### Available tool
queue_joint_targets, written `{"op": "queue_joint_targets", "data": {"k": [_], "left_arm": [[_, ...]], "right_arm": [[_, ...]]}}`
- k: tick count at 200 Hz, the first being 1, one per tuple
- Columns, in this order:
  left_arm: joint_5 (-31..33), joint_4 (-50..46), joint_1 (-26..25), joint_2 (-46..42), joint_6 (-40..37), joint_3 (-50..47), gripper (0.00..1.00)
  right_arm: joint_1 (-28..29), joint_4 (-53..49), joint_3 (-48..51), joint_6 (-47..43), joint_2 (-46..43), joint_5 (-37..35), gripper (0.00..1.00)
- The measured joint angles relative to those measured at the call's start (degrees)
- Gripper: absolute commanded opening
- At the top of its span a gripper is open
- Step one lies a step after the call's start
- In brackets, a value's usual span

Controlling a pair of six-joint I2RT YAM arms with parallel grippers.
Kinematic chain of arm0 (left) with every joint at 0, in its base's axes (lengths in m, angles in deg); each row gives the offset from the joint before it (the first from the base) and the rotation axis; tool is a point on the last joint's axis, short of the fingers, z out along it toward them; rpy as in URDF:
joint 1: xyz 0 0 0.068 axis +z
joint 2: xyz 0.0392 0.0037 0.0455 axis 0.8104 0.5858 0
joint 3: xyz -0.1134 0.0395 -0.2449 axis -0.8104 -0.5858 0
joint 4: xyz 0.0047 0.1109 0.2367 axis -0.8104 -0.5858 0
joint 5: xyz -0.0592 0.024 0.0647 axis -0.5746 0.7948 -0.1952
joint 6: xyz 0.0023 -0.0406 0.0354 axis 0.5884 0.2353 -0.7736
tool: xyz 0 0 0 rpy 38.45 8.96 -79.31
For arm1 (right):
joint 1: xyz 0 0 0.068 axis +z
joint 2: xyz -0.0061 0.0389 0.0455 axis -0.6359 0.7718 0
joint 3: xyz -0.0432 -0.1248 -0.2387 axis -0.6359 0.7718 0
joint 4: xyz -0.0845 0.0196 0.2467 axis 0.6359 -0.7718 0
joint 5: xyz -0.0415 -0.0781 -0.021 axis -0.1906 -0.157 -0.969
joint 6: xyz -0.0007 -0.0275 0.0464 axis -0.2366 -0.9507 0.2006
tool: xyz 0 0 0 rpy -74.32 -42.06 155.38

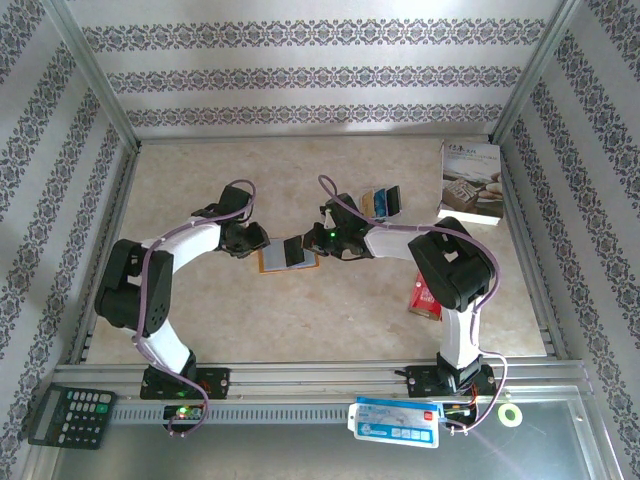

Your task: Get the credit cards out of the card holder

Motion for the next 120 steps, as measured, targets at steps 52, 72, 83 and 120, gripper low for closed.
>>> {"op": "queue_joint_targets", "data": {"k": [52, 72, 83, 120], "left_arm": [[-4.37, 5.16, -3.23, 1.88, 2.51, 0.00, 0.18], [-4.37, 5.51, -4.04, 3.41, 2.67, 0.00, 0.15], [-4.22, 5.51, -4.11, 4.02, 2.64, -0.02, 0.14], [-3.43, 6.29, -4.11, 4.63, 2.43, -1.14, 0.13]], "right_arm": [[0.00, 1.03, -0.09, -0.04, 0.13, 0.63, 0.12], [0.00, 3.17, -0.09, 0.55, 0.13, 1.88, 0.19], [0.00, 4.46, -0.09, 0.92, 0.13, 2.82, 0.23], [0.31, 8.09, 0.13, 2.99, 0.13, 4.09, 0.28]]}}
